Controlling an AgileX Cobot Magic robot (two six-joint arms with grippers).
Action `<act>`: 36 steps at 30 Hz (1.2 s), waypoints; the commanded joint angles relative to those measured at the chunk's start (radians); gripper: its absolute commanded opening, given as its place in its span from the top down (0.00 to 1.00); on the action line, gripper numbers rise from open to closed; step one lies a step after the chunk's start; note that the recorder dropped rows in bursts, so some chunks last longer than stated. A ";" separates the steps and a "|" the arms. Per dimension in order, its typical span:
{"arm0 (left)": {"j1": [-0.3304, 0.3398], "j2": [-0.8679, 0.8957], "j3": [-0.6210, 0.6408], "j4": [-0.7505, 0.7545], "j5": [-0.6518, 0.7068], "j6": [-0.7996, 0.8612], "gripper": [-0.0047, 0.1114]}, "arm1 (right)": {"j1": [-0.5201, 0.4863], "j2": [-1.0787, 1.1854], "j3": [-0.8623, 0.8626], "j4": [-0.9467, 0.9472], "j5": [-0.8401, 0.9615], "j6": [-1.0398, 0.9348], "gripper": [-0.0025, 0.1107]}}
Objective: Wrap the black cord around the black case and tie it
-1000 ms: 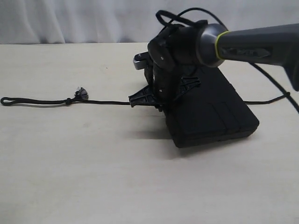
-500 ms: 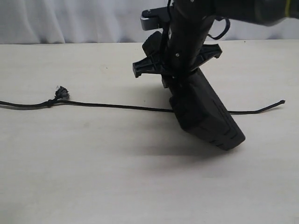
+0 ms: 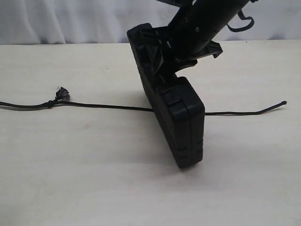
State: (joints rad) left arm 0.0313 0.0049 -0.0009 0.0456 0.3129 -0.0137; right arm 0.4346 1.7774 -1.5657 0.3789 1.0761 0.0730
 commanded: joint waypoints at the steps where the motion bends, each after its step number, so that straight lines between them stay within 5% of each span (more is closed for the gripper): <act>1: -0.010 -0.005 0.001 -0.004 -0.009 0.001 0.96 | -0.039 -0.027 0.022 -0.014 -0.066 -0.010 0.94; 23: -0.010 -0.005 0.001 -0.002 -0.009 0.001 0.96 | -0.059 -0.012 0.067 -0.211 -0.084 -0.007 0.94; 29: -0.010 -0.005 0.001 -0.002 -0.009 0.001 0.96 | -0.059 -0.012 0.067 -0.230 -0.101 -0.013 0.80; 36: -0.010 -0.005 0.001 -0.002 -0.009 0.001 0.96 | -0.059 -0.012 0.049 -0.230 -0.107 -0.025 0.79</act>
State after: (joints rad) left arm 0.0313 0.0049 -0.0009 0.0456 0.3129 -0.0137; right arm 0.3851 1.7542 -1.5098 0.1846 0.9921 0.0670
